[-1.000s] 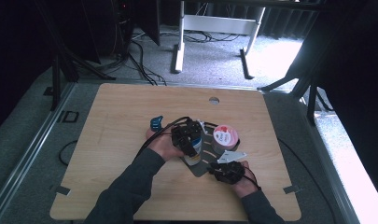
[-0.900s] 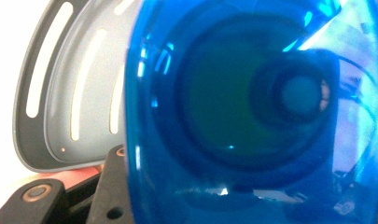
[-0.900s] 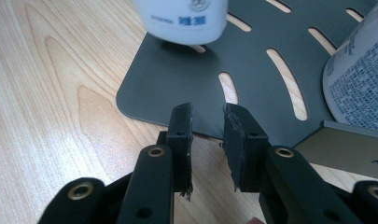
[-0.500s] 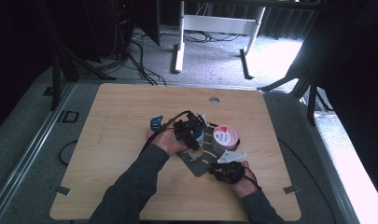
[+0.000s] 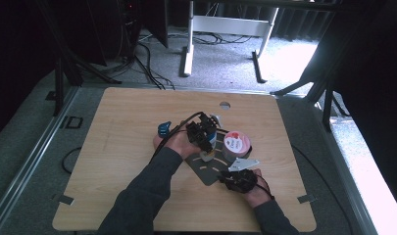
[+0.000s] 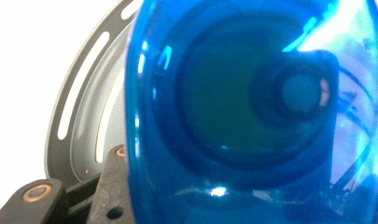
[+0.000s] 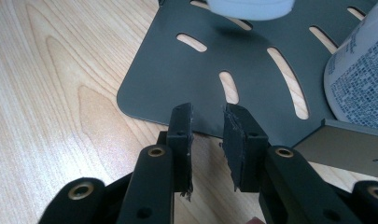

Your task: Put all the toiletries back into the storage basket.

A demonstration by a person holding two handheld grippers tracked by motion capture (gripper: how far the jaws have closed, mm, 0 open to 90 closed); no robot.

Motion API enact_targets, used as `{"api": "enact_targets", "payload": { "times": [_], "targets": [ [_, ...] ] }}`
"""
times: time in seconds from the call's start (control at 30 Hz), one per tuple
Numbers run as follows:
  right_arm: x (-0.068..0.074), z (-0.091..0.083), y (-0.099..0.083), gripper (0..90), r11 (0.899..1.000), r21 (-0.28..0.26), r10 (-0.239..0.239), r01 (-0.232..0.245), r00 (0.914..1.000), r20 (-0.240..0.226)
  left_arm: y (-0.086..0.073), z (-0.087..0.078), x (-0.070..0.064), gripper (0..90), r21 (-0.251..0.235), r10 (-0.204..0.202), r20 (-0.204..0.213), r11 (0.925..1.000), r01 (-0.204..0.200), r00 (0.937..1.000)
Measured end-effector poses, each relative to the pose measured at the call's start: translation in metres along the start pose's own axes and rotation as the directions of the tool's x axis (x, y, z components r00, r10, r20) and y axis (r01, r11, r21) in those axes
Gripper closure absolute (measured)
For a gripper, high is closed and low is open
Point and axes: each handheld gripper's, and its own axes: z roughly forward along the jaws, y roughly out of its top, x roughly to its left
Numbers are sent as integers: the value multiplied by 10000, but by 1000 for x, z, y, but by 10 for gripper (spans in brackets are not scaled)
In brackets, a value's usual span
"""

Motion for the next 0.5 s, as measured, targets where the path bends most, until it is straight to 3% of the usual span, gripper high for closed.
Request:
{"api": "enact_targets", "payload": {
  "times": [0.23,0.5],
  "targets": [
    [0,0,0,727,10000,-32,-9,9,10000,-19,7,4,0,563,-141,-178,31,9997,179,9998],
    [0,0,0,728,10000,-37,15,-15,10000,-41,13,9,3,563,-371,-407,-216,9985,399,9989]
  ]
}}
